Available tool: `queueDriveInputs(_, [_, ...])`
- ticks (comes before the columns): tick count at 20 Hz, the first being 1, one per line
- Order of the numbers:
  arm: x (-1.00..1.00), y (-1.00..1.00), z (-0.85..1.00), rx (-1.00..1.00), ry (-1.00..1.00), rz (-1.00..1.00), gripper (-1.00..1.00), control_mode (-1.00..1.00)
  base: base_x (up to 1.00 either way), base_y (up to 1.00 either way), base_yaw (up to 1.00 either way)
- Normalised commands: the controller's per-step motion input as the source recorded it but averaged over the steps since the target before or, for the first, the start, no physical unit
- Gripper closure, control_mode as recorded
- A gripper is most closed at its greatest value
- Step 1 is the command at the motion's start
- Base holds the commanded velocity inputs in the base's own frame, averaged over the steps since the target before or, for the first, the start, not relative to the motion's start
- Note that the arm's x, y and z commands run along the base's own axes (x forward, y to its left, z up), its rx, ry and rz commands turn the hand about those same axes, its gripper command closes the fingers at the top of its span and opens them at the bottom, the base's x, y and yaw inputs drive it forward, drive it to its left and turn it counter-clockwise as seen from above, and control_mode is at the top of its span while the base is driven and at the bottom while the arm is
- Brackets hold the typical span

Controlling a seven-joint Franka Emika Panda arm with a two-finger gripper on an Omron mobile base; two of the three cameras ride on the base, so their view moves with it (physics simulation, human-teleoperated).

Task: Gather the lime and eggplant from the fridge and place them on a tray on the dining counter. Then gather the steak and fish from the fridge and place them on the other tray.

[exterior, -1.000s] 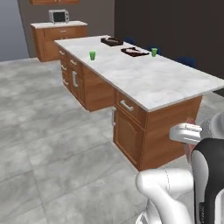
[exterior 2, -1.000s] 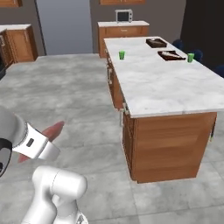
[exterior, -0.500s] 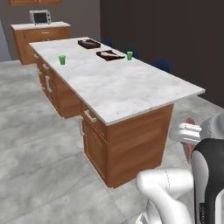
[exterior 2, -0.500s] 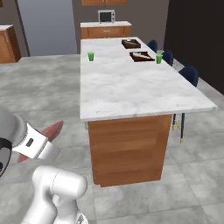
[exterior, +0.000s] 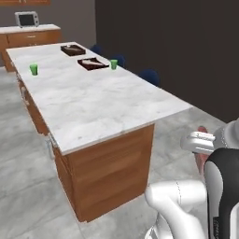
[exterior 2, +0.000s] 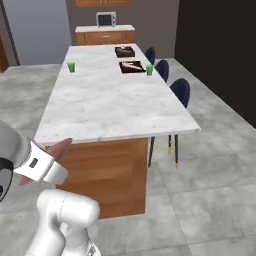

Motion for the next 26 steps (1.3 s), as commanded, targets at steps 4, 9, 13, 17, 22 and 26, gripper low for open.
queueDriveInputs(4, [0.0,0.0,0.0,0.0,0.0,0.0,1.0,1.0,0.77,-1.0,0.0])
queueDriveInputs(9, [0.0,0.0,0.0,0.0,0.0,0.0,1.0,1.0,0.76,-1.0,0.0])
queueDriveInputs(13, [0.0,0.0,0.0,0.0,0.0,0.0,1.0,1.0,0.79,-1.0,0.0])
queueDriveInputs(17, [0.0,0.0,0.0,0.0,0.0,0.0,1.0,1.0,0.81,-1.0,0.0])
queueDriveInputs(22, [0.0,0.0,0.0,0.0,0.0,0.0,1.0,1.0,0.89,-1.0,0.0])
queueDriveInputs(26, [0.0,0.0,0.0,0.0,0.0,0.0,1.0,1.0,0.95,-1.0,0.0])
